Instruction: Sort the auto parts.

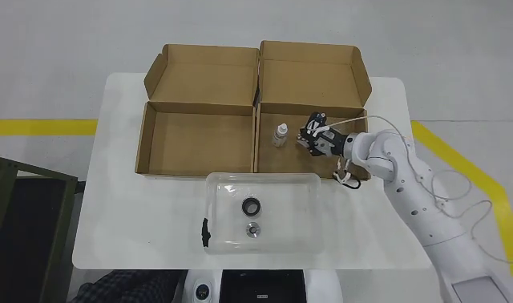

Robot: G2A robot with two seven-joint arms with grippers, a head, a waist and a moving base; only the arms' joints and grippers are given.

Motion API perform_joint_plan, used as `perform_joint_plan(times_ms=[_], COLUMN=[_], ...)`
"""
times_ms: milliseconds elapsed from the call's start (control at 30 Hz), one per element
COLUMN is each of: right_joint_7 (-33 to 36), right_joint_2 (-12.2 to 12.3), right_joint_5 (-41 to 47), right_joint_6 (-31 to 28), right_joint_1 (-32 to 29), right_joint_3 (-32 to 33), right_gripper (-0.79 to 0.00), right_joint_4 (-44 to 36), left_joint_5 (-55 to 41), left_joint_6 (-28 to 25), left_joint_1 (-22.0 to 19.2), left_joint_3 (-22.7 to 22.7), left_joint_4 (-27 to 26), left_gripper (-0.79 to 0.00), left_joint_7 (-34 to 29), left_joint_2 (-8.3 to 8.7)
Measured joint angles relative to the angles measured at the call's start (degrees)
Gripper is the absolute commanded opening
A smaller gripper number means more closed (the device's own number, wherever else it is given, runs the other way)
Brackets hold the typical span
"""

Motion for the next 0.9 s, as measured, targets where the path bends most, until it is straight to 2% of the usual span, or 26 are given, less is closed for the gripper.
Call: perform_joint_plan(times_ms=[67, 267, 367, 633, 900], right_joint_7=[-0.1, -0.1, 0.2, 3.1, 5.2], right_joint_2=[0.0, 0.1, 0.4, 1.7, 2.6], right_joint_5=[0.0, 0.0, -0.1, 0.4, 1.8], right_joint_6=[0.1, 0.5, 0.8, 0.6, 0.7], right_joint_1=[-0.1, -0.6, -1.1, -4.7, -10.2], right_joint_3=[-0.2, 0.4, 1.6, 6.2, 8.7], right_gripper=[-0.406, -0.369, -0.317, -0.225, -0.185], right_joint_4=[-0.1, -2.6, -4.9, -15.2, -26.6], left_joint_5=[0.0, 0.0, 0.0, 0.0, 0.0], left_joint_6=[0.0, 0.0, 0.0, 0.0, 0.0], left_joint_1=[0.0, 0.0, 0.0, 0.0, 0.0], left_joint_3=[0.0, 0.0, 0.0, 0.0, 0.0], left_joint_4=[0.0, 0.0, 0.0, 0.0, 0.0], left_gripper=[0.000, 0.000, 0.000, 0.000, 0.000], left_joint_7=[0.0, 0.0, 0.0, 0.0, 0.0], left_joint_2=[0.00, 0.00, 0.00, 0.00, 0.00])
